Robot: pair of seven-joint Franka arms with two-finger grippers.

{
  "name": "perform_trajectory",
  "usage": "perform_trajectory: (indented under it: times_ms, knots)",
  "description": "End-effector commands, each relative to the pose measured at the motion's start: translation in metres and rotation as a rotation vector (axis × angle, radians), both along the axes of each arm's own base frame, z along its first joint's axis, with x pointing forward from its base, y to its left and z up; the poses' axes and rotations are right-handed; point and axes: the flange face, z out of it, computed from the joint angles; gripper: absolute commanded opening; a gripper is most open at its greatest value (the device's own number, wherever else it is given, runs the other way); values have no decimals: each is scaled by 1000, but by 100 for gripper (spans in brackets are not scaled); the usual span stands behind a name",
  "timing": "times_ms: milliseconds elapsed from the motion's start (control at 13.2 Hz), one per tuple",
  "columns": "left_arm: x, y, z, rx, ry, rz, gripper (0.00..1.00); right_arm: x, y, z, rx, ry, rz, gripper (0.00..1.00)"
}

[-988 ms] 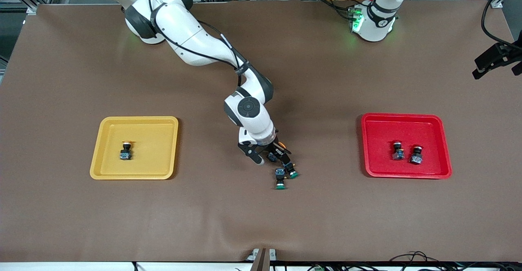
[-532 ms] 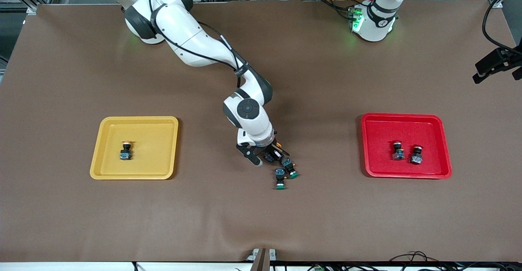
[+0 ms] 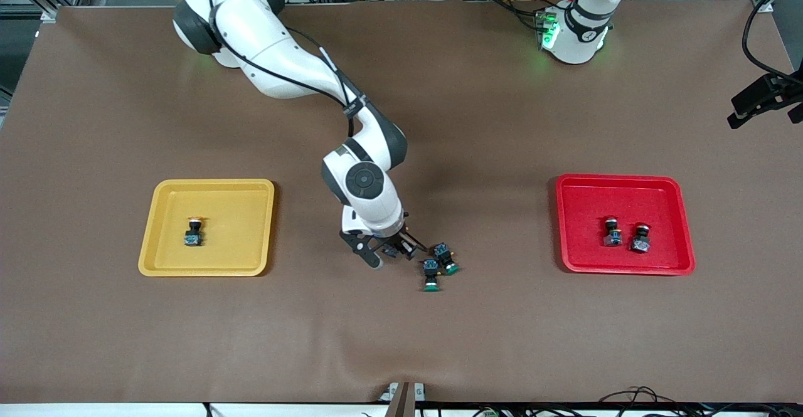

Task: Place red and yellow buttons in trays
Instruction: 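Carry the orange button to the yellow tray with the right gripper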

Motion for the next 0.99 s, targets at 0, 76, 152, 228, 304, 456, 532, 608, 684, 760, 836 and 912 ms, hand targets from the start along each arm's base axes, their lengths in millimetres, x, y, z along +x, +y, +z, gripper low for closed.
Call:
perform_trajectory:
  times_ms: [0, 76, 152, 228, 304, 456, 532, 608, 684, 760, 836, 912]
  knots:
    - [2, 0, 5, -14, 5, -17, 100, 17, -35, 58, 11, 29, 34, 0]
    - [2, 0, 5, -14, 6, -18, 100, 23, -45, 71, 25, 23, 40, 0]
    - [2, 0, 5, -14, 6, -18, 100, 26, -57, 73, 7, 52, 50, 0]
    - [2, -1, 5, -14, 5, -18, 100, 30, -70, 80, -6, 68, 69, 0]
    - [2, -1, 5, -14, 5, -17, 100, 38, -87, 89, 3, 78, 62, 0]
    - [2, -1, 5, -14, 5, -15, 100, 41, -121, 101, 38, 108, 103, 0]
    - [2, -1, 5, -16, 5, -14, 100, 39, -137, 105, 33, 110, 124, 0]
    - [2, -1, 5, -16, 5, -12, 100, 38, -152, 110, 31, 114, 142, 0]
    - [2, -1, 5, -16, 5, -12, 100, 36, -173, 112, 34, 126, 162, 0]
    - [2, -1, 5, -16, 5, -12, 100, 32, -190, 112, 45, 133, 182, 0]
    - [2, -1, 5, -16, 5, -12, 100, 27, -205, 110, 66, 132, 191, 0]
    - [2, -1, 5, -16, 5, -11, 100, 23, -224, 113, 92, 123, 214, 0]
